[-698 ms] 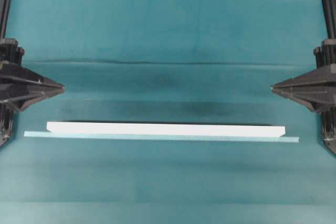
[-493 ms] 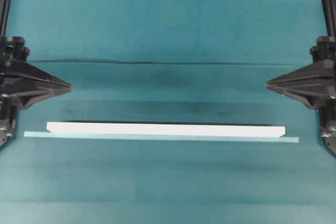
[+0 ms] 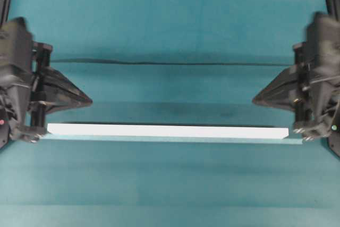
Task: Lift a wooden board with both hands.
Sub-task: 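Lower both grippers over the two ends of the white board, then close both grippers on the white board near each end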
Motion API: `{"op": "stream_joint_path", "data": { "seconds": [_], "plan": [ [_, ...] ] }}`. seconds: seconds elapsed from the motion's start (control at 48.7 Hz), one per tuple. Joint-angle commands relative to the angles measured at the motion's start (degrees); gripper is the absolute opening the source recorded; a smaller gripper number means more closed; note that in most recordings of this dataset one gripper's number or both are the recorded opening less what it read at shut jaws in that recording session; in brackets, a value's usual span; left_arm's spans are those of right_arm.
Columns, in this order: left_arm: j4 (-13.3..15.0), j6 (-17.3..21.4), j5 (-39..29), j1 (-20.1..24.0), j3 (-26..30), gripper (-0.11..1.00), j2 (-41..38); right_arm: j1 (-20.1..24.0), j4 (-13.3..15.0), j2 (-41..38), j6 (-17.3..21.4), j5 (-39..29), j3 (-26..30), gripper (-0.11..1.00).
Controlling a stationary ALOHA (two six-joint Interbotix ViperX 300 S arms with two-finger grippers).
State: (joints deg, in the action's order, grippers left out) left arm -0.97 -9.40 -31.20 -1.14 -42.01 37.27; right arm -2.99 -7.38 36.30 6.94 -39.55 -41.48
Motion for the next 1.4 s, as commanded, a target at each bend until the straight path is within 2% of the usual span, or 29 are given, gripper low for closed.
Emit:
{"op": "stream_joint_path", "data": {
  "seconds": [0.0,0.205,0.431,0.595,0.759,0.821,0.883,0.944,1.129,1.19,1.232,1.273,1.375],
  "plan": [
    [-0.09,0.09,-4.92,0.00,3.78,-0.02,-2.55,-0.09,0.70,-3.69,0.44,-4.75,3.60,0.00],
    [-0.09,0.35,-15.38,-0.79,7.91,-0.02,-8.44,0.00,2.55,-12.04,-0.09,-13.97,9.32,0.00],
    [-0.26,1.76,-21.27,-1.23,10.72,-0.02,-11.95,0.09,5.10,-18.46,-2.46,-24.35,15.29,0.00],
    [-0.26,4.13,-21.62,-1.14,11.25,-0.02,-12.48,0.09,5.10,-20.04,-5.71,-24.87,16.61,0.00],
    [-0.26,4.39,-22.32,-0.97,10.72,-0.02,-12.39,0.09,4.83,-20.39,-6.24,-24.79,16.44,0.00],
    [-0.26,4.22,-23.03,-0.70,10.63,0.01,-12.48,0.09,4.57,-20.48,-6.24,-24.79,16.26,0.03],
    [-0.26,4.04,-23.55,-0.35,10.63,0.09,-12.57,0.09,4.04,-20.48,-6.50,-24.79,16.26,0.09],
    [-0.26,3.96,-23.91,0.18,10.55,0.22,-12.57,0.09,3.96,-20.48,-6.59,-24.70,16.17,0.20],
    [-0.35,3.96,-23.82,0.18,9.93,0.77,-13.27,0.26,4.22,-20.48,-5.71,-24.26,15.29,0.73],
    [-0.35,3.96,-23.91,0.35,9.76,0.92,-13.97,0.79,4.83,-20.48,-5.71,-23.91,14.33,0.87],
    [-0.35,3.87,-23.82,0.26,9.67,0.97,-14.50,1.14,4.83,-20.48,-5.62,-23.64,13.80,0.92],
    [-0.35,3.78,-23.55,0.35,9.58,0.98,-15.03,1.23,4.83,-20.57,-5.54,-23.20,13.18,0.95],
    [-0.35,3.87,-22.41,0.62,8.44,0.98,-16.52,1.58,4.83,-20.74,-4.39,-21.53,11.87,0.94]
  ]
}}
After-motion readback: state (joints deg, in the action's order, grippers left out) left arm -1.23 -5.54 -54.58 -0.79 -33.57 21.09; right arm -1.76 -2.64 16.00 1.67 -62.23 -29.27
